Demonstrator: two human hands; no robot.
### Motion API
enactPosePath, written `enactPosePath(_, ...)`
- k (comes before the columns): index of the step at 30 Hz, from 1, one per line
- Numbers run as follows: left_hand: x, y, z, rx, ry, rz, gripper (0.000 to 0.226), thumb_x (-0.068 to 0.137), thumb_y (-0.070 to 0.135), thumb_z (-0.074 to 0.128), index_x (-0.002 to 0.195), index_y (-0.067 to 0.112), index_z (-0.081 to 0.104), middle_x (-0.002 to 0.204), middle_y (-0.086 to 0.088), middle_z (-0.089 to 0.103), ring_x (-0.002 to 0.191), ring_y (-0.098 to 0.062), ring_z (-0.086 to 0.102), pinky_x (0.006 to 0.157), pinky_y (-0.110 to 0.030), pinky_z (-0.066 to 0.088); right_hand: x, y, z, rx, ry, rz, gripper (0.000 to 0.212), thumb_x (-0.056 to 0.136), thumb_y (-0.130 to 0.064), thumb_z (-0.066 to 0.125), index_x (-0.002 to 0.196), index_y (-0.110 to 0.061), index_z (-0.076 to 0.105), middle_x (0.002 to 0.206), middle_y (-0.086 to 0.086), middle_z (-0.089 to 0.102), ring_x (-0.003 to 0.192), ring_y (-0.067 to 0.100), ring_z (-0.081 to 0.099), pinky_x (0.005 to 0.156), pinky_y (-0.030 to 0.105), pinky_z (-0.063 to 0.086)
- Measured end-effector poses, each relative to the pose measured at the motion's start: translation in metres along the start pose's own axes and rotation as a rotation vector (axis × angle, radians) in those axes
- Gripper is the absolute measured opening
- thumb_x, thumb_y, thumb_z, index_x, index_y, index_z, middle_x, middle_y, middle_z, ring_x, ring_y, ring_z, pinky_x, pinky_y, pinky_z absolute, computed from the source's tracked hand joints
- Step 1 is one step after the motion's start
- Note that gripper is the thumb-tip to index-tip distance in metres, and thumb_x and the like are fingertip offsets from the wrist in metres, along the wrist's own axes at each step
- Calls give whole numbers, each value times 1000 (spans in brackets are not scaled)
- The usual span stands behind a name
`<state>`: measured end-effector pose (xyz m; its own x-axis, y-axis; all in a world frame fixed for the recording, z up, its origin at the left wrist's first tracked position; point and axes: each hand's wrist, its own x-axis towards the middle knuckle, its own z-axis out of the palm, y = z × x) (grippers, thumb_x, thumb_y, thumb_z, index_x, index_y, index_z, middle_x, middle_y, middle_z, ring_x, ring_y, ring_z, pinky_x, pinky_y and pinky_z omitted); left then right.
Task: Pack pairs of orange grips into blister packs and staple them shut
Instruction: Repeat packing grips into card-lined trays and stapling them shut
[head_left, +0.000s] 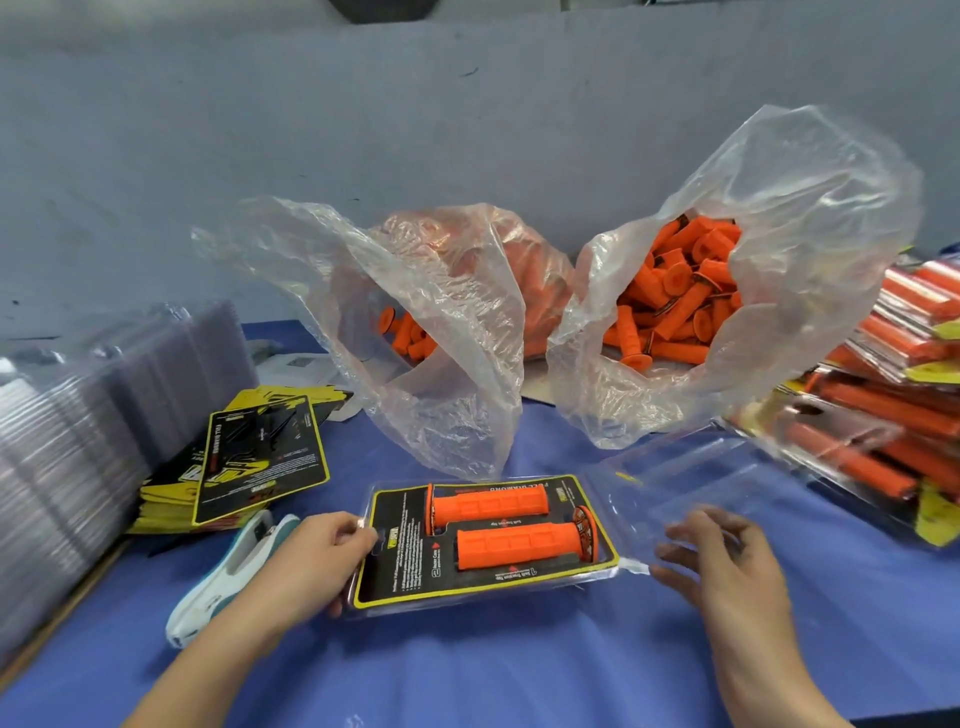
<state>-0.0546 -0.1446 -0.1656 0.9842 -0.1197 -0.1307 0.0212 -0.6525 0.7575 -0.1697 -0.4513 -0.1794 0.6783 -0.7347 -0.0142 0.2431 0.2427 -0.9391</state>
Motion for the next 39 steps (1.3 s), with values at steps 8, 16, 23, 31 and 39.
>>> enactPosePath(8, -7, 3, -3, 45, 14, 15, 25, 99, 20, 51, 84, 7, 66, 46, 0, 55, 33, -13, 49, 36, -20, 39, -15, 6, 9, -308, -50, -394, 18, 96, -16, 59, 90, -32, 52, 113, -4, 55, 94, -9, 58, 72, 2, 42)
enactPosePath(16, -9, -4, 0, -1, -45, 18, 26, 100, 22, 51, 82, 10, 64, 49, 1, 56, 34, -17, 50, 37, -21, 39, -42, 10, 11, -617, -351, -875, 10, 87, -33, 52, 95, -38, 49, 126, -18, 53, 110, 2, 57, 84, 17, 43)
enactPosePath(23, -15, 3, 3, -95, -84, 14, 28, 102, 18, 49, 82, 6, 64, 54, -4, 58, 34, -16, 48, 37, -19, 36, -26, 20, 13, -865, -520, -1233, 7, 86, -21, 54, 91, -22, 59, 120, -6, 63, 112, 11, 57, 100, 29, 40)
enactPosePath(31, -19, 12, -3, -521, -108, -247, 30, 102, 23, 49, 95, 5, 72, 59, -5, 59, 40, -15, 48, 36, -24, 41, -17, 20, 9, -1022, -618, -1385, 24, 96, -32, 44, 84, -24, 64, 112, -8, 67, 105, 12, 64, 99, 34, 44)
enactPosePath(39, -20, 9, 2, -271, -199, -158, 36, 95, 31, 63, 101, -5, 63, 61, -3, 55, 42, -16, 46, 43, -24, 41, -16, 20, 11, -1140, -549, -1537, 3, 80, -25, 64, 78, -26, 67, 102, -5, 70, 91, 15, 68, 95, 35, 45)
